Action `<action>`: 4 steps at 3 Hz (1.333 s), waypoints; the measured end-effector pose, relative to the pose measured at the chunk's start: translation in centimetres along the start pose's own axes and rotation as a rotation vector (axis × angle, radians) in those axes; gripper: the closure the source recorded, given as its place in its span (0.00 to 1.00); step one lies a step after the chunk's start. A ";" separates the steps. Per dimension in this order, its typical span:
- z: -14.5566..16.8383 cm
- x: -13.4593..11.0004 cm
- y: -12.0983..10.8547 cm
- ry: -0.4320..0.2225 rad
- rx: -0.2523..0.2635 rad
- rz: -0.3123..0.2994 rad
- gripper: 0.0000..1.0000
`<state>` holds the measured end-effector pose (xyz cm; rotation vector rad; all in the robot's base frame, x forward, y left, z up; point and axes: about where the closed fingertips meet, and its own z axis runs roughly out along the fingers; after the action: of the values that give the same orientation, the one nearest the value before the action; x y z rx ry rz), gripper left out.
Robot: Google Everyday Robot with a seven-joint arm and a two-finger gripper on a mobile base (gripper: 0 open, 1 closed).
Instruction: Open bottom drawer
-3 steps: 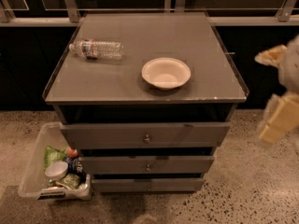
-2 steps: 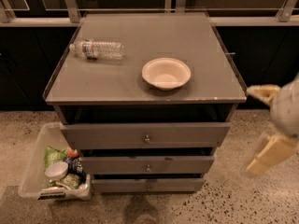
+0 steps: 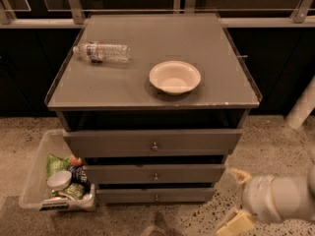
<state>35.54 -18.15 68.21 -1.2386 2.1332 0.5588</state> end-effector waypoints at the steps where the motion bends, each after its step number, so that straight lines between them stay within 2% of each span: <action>1: 4.1 4.2 1.1 -0.003 -0.035 0.083 0.00; 2: 2.7 3.6 1.2 -0.022 0.002 0.052 0.00; 3: 3.6 6.9 -0.8 -0.032 0.055 0.084 0.00; 4: 7.7 11.7 -3.2 -0.073 0.069 0.166 0.00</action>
Offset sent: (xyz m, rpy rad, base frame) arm -0.0222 -0.0091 -0.0209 0.0250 -0.0621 -0.0529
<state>36.06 -22.20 54.44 -0.9950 2.1870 0.5868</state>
